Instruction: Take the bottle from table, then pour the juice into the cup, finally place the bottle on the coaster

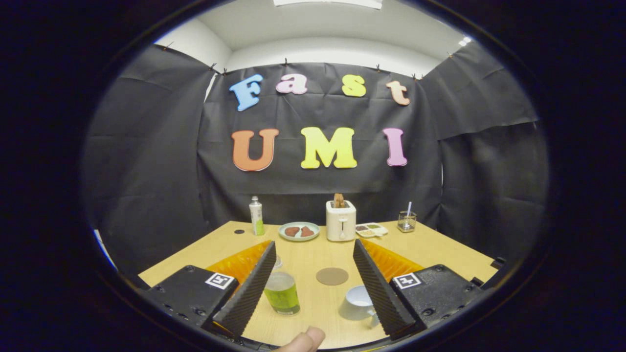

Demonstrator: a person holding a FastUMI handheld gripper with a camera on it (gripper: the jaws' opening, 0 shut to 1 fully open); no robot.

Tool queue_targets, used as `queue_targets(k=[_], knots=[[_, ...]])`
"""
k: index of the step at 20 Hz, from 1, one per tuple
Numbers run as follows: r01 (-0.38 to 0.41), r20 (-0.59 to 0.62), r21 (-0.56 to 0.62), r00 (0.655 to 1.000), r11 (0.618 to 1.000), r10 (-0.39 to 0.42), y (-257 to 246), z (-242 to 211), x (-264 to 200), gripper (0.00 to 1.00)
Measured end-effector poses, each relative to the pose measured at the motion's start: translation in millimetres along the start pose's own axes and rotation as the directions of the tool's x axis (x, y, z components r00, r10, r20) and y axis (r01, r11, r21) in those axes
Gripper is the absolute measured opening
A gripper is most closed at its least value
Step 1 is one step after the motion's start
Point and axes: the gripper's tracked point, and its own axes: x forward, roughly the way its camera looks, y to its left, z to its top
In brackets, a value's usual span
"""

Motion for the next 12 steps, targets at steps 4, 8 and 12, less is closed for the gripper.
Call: queue_targets(k=[4,8,12], knots=[[0.054,-0.022,0.001,0.998,0.999,-0.054,2,-24,22,1.00],[0.050,-0.058,-0.032,0.997,0.998,-0.052,25,-56,44,1.00],[0.002,-0.050,-0.023,0.999,1.000,-0.003,55,-74,62,1.00]])
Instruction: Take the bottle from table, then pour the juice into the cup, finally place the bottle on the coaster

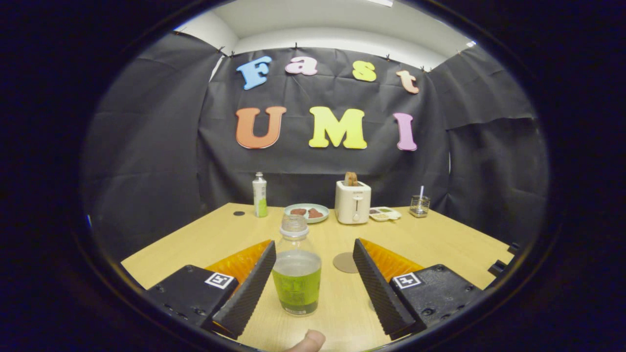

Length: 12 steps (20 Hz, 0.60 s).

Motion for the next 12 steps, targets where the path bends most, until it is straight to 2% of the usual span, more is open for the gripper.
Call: queue_targets(k=[12], knots=[[0.035,-0.023,-0.050,0.999,0.998,-0.036,11,-42,37,1.00]])
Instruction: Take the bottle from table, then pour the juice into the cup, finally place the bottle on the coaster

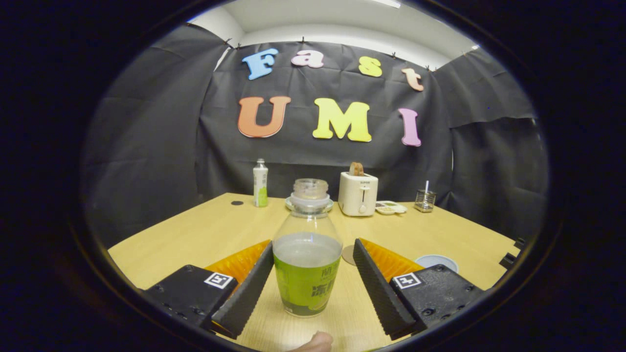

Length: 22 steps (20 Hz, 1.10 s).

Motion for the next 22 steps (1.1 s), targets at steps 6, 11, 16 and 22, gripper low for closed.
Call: queue_targets(k=[6,11,16,22], knots=[[0.001,0.015,-0.006,1.000,1.000,-0.001,10,-9,13,1.00],[0.036,0.017,0.021,0.999,0.999,-0.036,2,-8,10,0.89],[0.035,0.020,0.004,0.999,0.999,-0.035,-2,15,-3,0.83],[0.000,0.038,0.101,0.999,0.995,-0.004,0,60,-10,0.82]])
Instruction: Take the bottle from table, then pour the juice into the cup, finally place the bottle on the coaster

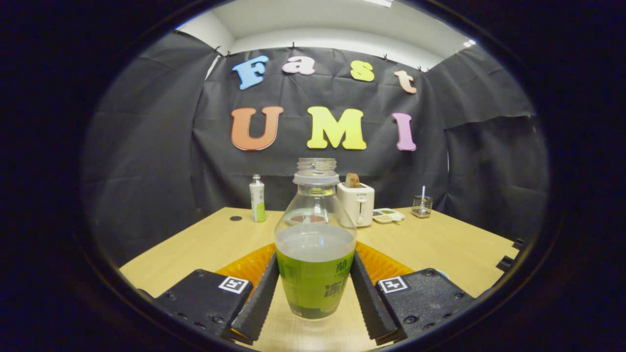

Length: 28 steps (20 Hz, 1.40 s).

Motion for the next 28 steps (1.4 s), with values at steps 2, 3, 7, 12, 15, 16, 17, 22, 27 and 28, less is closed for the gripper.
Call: queue_targets(k=[2,3,7,12,15,16,17,22,27,28], knots=[[-0.041,-0.019,0.037,0.999,0.998,0.042,10,6,4,0.82],[-0.056,-0.028,0.050,0.998,0.997,0.058,12,8,6,0.82],[-0.051,-0.029,0.133,0.998,0.990,0.055,-8,8,2,0.82],[-0.105,0.009,0.360,0.994,0.927,0.109,-25,6,-6,0.81],[-0.146,0.032,0.481,0.988,0.865,0.149,-30,11,-8,0.81],[-0.155,0.039,0.518,0.987,0.841,0.158,-32,14,-8,0.81],[-0.158,0.039,0.553,0.986,0.818,0.165,-33,14,-8,0.81],[-0.167,0.032,0.692,0.979,0.702,0.202,-30,14,-7,0.80],[-0.201,0.041,0.794,0.960,0.574,0.279,-17,19,-5,0.80],[-0.203,0.045,0.816,0.956,0.542,0.291,-16,18,-5,0.80]])
